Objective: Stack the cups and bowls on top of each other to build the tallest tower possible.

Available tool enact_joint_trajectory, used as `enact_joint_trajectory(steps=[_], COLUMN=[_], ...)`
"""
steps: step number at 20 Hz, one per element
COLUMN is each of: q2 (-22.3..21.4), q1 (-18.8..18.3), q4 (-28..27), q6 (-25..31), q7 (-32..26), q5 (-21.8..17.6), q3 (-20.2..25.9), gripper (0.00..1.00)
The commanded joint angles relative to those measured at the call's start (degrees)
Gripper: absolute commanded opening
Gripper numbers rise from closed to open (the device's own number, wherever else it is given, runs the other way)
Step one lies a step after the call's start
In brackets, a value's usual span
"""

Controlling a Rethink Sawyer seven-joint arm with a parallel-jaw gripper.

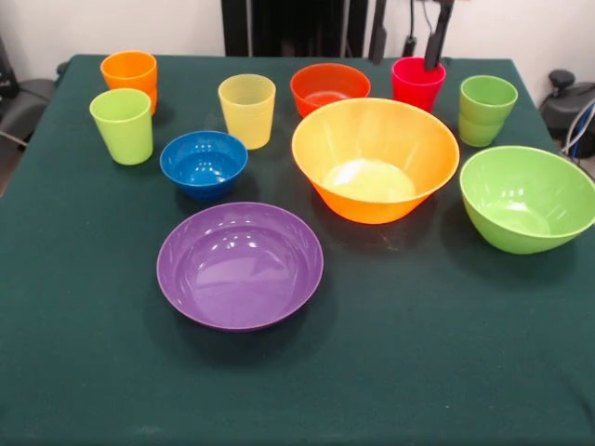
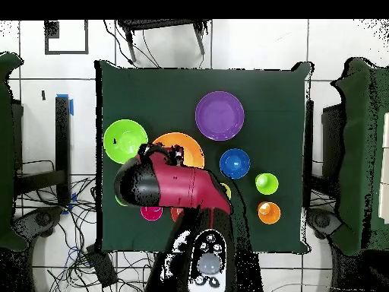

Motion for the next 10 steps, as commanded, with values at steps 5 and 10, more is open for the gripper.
enact_joint_trajectory(steps=[5,10], q2=[12.6,20.2], q1=[-0.3,-0.4], q4=[-15.8,-22.8], q6=[6.8,6.4], q7=[2.2,1.0], q5=[-1.6,-3.1], q3=[3.8,2.1], gripper=[1.00,1.00])
